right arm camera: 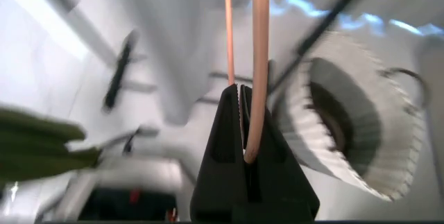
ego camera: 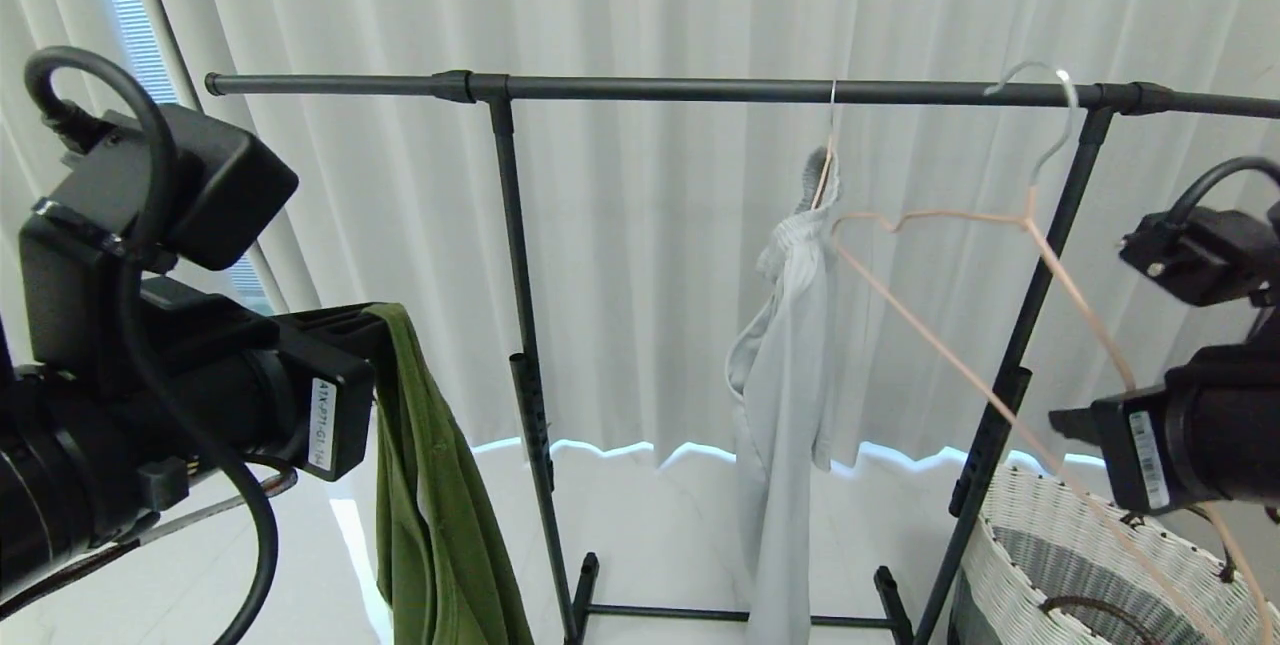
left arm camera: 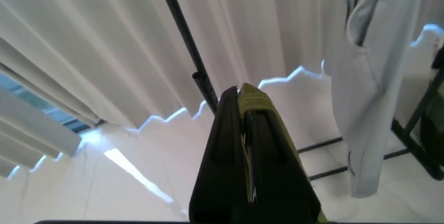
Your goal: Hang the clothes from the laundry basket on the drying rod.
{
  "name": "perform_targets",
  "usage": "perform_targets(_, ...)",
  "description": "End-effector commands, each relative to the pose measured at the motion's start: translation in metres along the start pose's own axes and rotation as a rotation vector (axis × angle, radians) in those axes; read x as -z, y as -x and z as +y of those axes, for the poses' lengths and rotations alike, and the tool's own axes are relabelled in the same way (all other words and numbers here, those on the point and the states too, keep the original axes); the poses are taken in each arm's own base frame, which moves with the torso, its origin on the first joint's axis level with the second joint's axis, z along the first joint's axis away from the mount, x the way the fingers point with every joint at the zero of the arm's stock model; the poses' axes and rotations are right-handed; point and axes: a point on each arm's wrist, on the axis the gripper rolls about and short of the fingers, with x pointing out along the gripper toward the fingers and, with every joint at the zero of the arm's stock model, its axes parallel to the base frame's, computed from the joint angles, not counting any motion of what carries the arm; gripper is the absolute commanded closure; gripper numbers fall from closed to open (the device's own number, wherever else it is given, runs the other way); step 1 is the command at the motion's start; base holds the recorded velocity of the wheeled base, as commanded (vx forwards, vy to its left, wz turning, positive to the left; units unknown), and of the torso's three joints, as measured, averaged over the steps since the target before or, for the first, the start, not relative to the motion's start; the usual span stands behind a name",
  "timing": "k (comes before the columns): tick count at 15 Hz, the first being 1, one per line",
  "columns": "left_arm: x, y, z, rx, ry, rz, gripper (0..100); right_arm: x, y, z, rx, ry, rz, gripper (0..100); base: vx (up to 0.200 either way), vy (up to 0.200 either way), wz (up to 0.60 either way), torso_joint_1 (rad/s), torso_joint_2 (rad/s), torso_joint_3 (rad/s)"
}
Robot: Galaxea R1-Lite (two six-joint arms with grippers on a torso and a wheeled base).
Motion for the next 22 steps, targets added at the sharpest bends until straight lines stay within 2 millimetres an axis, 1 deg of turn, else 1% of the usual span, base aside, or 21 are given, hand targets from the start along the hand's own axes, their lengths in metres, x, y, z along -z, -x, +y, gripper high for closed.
perform_targets(1,0.003,-0.002,-0.001,0.0,-0.005,0.011,100,0.02,0.009,0.014,-0.128,0.094,0.042,100,0.0,0.0,0.0,0.0,0.0,0.0)
perform_targets(2,0.006,-0.003,-0.001,-0.006,-0.009,0.024,100,0.023,0.011,0.018,-0.171,0.114,0.059,100,0.0,0.0,0.0,0.0,0.0,0.0)
perform_targets(4,0.016,-0.016,0.0,-0.038,-0.021,0.087,100,0.026,0.016,0.023,-0.274,0.145,0.099,100,0.0,0.0,0.0,0.0,0.0,0.0)
perform_targets(6,0.019,-0.035,0.0,-0.077,-0.029,0.147,100,0.031,0.022,0.021,-0.369,0.201,0.122,100,0.0,0.0,0.0,0.0,0.0,0.0)
perform_targets(7,0.02,-0.04,0.0,-0.088,-0.029,0.161,100,0.034,0.024,0.019,-0.396,0.223,0.127,100,0.0,0.0,0.0,0.0,0.0,0.0)
perform_targets(8,0.022,-0.051,-0.002,-0.094,-0.025,0.19,100,0.04,0.029,0.016,-0.454,0.267,0.137,100,0.0,0.0,0.0,0.0,0.0,0.0)
perform_targets(11,0.015,-0.072,-0.009,-0.101,0.068,0.204,100,0.051,0.033,0.016,-0.563,0.322,0.174,100,0.0,0.0,0.0,0.0,0.0,0.0)
perform_targets(13,0.01,-0.081,-0.013,-0.104,0.13,0.203,100,0.053,0.032,0.021,-0.601,0.337,0.186,100,0.0,0.0,0.0,0.0,0.0,0.0)
perform_targets(15,0.012,-0.095,-0.016,-0.115,0.169,0.229,100,0.05,0.03,0.031,-0.663,0.34,0.17,100,0.0,0.0,0.0,0.0,0.0,0.0)
perform_targets(16,0.012,-0.098,-0.017,-0.118,0.178,0.233,100,0.05,0.027,0.036,-0.673,0.345,0.172,100,0.0,0.0,0.0,0.0,0.0,0.0)
perform_targets(18,0.011,-0.098,-0.017,-0.117,0.183,0.231,100,0.05,0.017,0.048,-0.668,0.351,0.187,100,0.0,0.0,0.0,0.0,0.0,0.0)
perform_targets(22,0.007,-0.095,-0.019,-0.105,0.184,0.214,100,0.047,-0.003,0.067,-0.656,0.347,0.187,100,0.0,0.0,0.0,0.0,0.0,0.0)
